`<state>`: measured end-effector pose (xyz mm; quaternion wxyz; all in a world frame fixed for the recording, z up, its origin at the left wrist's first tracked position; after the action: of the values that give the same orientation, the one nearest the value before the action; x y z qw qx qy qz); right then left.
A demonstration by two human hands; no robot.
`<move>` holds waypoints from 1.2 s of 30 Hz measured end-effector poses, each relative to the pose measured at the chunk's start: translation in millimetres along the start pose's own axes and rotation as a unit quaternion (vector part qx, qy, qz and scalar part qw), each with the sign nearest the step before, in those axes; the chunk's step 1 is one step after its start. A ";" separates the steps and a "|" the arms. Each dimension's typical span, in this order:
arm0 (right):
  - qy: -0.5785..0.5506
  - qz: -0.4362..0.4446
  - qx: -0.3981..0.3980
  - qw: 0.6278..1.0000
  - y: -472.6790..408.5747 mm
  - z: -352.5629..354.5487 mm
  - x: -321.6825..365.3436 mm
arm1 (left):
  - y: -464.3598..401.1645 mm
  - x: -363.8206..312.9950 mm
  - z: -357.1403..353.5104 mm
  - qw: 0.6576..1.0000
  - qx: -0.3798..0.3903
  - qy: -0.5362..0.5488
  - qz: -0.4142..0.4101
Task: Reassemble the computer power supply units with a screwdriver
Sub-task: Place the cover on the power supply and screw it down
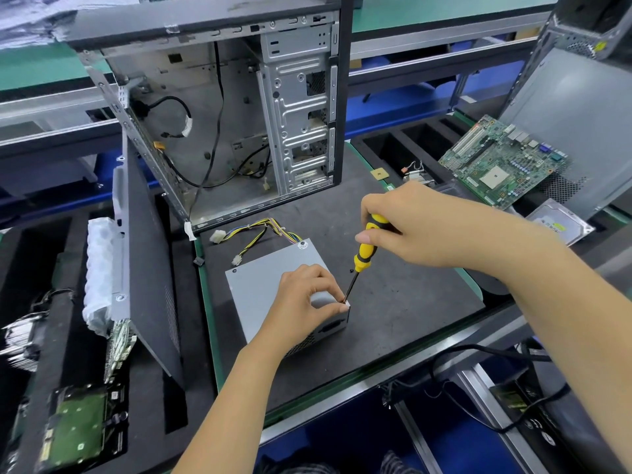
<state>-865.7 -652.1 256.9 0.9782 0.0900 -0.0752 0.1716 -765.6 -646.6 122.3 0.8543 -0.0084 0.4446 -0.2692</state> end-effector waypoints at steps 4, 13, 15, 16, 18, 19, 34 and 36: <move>0.002 0.000 -0.007 1.000 -0.3 -2.3 -0.5 | 0.6 -1.1 -0.8 1.000 -0.006 -0.011 -0.005; 0.016 0.011 -0.005 1.000 -3.3 -4.4 5.7 | 0.8 -0.2 -1.3 1.000 0.015 -0.007 0.005; 0.018 0.011 -0.005 1.000 -3.5 -4.0 5.2 | 0.8 1.9 -1.6 0.999 0.030 0.006 0.013; 0.019 0.011 -0.005 1.000 -3.6 -3.7 4.9 | 1.2 2.9 -1.6 0.999 0.040 0.013 0.017; 0.024 0.010 -0.004 1.000 -3.8 -3.2 4.6 | 2.0 4.4 -0.3 0.998 0.051 0.031 0.021; 0.026 0.010 -0.004 1.000 -3.8 -2.8 4.5 | 2.2 4.8 0.9 0.998 0.052 0.039 0.020; 0.014 0.017 -0.007 1.000 -4.9 -5.3 7.4 | 2.6 5.6 1.2 0.996 0.069 0.059 0.022; 0.015 0.017 -0.007 1.000 -4.9 -5.7 7.4 | 2.5 6.0 1.3 0.996 0.068 0.060 0.023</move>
<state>-856.5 -653.1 251.9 0.9767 0.0795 -0.0632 0.1890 -760.7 -647.5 117.9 0.8304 0.0757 0.4761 -0.2793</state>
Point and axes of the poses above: each hand's wrist, its own y-axis away from the middle knuckle, its own z-axis out of the back of the hand, x = y × z, the point moved 10 cm from there along -y, towards the middle knuckle, and after that the axes turned 7 degrees about -z, right-handed, at the moved point
